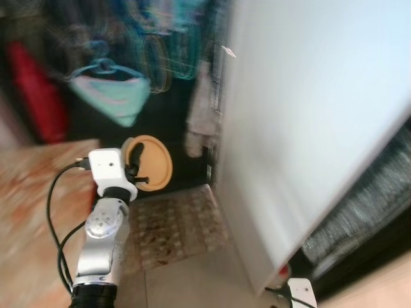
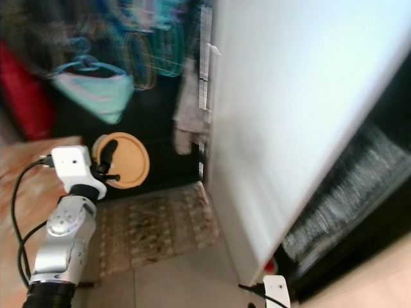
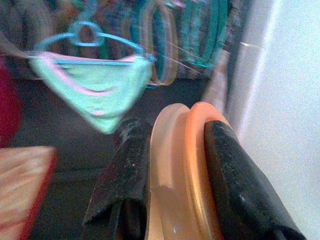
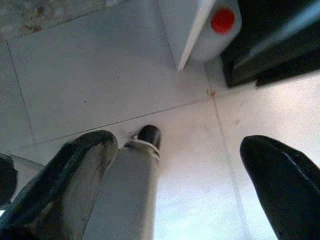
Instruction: Restocking fridge
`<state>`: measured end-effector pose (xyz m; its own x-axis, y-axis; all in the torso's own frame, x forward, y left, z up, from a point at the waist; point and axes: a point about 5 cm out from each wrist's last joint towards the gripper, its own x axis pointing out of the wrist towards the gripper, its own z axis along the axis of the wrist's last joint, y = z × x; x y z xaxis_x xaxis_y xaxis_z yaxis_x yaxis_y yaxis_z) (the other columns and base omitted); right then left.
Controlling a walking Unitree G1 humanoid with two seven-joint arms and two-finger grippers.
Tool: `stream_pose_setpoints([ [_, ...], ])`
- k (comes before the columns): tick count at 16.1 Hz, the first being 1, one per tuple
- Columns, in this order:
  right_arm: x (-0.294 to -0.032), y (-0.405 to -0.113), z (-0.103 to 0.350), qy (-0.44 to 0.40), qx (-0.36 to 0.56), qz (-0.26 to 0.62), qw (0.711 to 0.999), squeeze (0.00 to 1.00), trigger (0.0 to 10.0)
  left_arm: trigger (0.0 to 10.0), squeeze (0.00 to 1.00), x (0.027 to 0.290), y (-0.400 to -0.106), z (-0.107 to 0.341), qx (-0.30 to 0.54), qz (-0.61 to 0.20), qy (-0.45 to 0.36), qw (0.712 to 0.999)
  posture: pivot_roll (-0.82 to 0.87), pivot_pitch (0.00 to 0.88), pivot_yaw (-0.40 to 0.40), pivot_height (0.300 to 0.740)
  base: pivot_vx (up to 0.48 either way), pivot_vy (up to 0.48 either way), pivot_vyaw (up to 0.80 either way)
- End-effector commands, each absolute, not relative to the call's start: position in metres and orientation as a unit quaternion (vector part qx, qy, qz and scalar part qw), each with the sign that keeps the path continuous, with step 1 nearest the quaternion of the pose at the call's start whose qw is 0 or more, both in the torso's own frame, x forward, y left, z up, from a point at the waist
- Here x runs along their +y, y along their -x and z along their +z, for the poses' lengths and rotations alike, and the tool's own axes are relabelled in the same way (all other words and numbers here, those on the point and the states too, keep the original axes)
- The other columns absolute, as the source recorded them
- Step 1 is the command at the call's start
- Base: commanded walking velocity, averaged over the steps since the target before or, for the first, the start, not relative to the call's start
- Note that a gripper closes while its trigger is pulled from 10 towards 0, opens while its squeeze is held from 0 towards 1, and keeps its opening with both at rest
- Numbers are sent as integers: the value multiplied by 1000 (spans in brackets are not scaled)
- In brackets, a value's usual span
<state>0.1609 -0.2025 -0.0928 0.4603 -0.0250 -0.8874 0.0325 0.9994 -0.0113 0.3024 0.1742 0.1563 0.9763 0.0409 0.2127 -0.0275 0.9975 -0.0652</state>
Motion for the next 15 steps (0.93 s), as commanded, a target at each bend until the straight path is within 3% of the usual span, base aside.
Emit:
stream_pose_setpoints([
  [1, -209, -154, -94, 1, 527, -24, 850, 0, 10000, 10000, 0, 164, -304, 159, -116, 3, 41, 992, 15, 0, 31, 740, 0, 0, -788],
  [7, -208, -155, -95, -1, 526, -25, 850, 0, 10000, 10000, 0, 173, -306, 151, -99, 30, 56, 993, 11, 0, 36, 740, 0, 0, -788],
  [11, -205, -156, -94, -4, 524, -25, 851, 0, 10000, 10000, 0, 195, -313, 107, 10, 55, 56, 997, 11, 0, 42, 740, 0, 0, -788],
  [15, -202, -159, -94, -4, 520, -22, 854, 0, 10000, 10000, 0, 234, -291, 37, 161, 135, 32, 977, -27, 0, 58, 740, 0, 0, -788],
])
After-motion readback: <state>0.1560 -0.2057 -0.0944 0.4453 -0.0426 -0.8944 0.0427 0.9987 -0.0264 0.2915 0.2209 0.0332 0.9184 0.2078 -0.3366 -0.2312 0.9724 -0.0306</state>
